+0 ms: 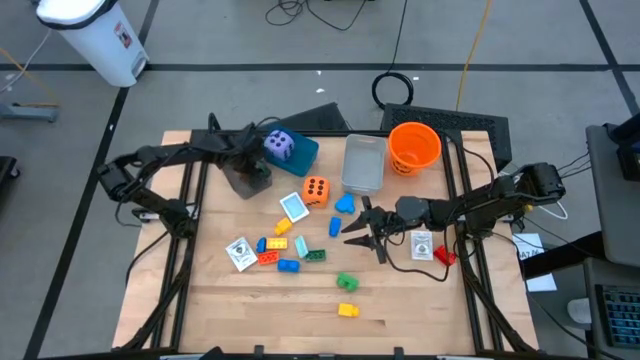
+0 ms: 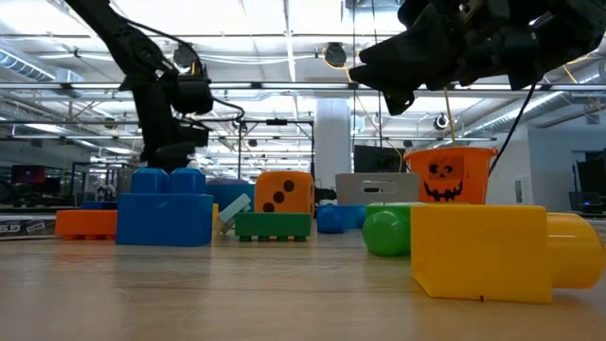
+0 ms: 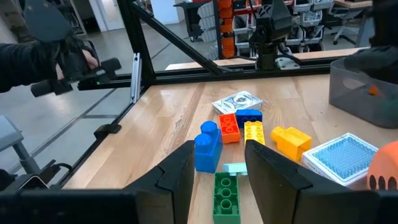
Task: Pick & Place Toys
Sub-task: Put the blue game piece into the black bin
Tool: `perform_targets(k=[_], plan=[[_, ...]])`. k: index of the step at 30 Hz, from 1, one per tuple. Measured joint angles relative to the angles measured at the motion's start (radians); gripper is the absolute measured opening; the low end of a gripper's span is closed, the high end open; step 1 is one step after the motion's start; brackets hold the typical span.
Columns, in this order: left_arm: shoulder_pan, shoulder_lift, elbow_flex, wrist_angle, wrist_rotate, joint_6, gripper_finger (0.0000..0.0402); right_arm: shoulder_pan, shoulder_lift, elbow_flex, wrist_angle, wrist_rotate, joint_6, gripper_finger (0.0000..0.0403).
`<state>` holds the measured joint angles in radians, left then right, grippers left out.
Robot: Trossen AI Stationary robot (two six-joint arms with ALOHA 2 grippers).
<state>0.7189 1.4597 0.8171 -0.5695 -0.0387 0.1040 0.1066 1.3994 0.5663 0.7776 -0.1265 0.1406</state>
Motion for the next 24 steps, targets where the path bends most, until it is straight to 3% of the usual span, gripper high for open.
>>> perform_targets(k=[6,10,17,24], plan=[[-0.001,0.0,0.135,-0.147,-0.014,-0.026,0.0277,0.0,0.0,0.0,0.001,0.0,-0.017,0.0137],[-0.002,-0.019,0.172,-0.111,0.026,-0.019,0.0278,0.0,0.0,0.0,0.002,0.0,-0.029,0.0137],[-0.065,-0.124,0.125,0.138,0.221,-0.02,0.0278,0.0,0.0,0.0,0.001,0.0,-0.03,0.0137],[-0.248,-0.231,-0.082,0.537,0.224,-0.126,0.0278,0.0,0.0,0.0,-0.005,0.0,-0.034,0.0137]])
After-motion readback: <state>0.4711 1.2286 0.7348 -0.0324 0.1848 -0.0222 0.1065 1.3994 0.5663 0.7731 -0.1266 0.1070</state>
